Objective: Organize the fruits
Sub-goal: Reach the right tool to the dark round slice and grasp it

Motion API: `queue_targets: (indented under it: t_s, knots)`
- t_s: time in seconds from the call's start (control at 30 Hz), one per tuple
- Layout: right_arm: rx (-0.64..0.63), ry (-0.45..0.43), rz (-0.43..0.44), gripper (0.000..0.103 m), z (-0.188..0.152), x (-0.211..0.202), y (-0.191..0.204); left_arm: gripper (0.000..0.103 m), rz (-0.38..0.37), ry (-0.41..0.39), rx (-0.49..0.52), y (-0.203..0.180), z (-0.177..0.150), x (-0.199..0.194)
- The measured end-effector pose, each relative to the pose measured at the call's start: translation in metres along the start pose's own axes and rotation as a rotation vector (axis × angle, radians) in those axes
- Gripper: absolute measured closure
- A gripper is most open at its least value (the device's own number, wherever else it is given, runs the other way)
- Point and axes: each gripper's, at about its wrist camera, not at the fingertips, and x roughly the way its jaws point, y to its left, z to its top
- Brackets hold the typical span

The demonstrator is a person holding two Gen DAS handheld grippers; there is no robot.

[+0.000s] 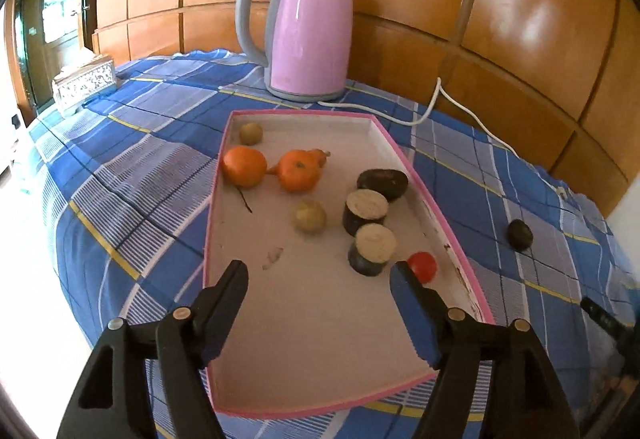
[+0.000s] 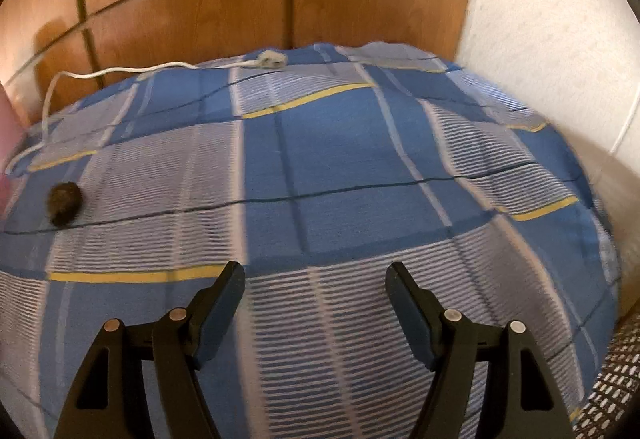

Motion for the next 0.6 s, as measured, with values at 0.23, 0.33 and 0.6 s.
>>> queue_targets:
  t_s: [0.23, 0.33, 0.6]
  knots:
    - [-0.117, 0.020, 0.210, 0.029, 0.011, -0.008, 0.058, 0.027, 0.004, 0.005, 0.000, -0.001, -0.005, -0.001]
    - [-0.163, 0.020, 0.308, 0.029, 0.019, -0.013, 0.088, 0.023, 0.004, -0.008, -0.005, -0.001, -0.005, -0.004]
    - [-0.305, 0.035, 0.377, 0.027, 0.040, -0.004, 0.173, 0.022, 0.004, -0.009, -0.013, 0.003, -0.005, -0.006]
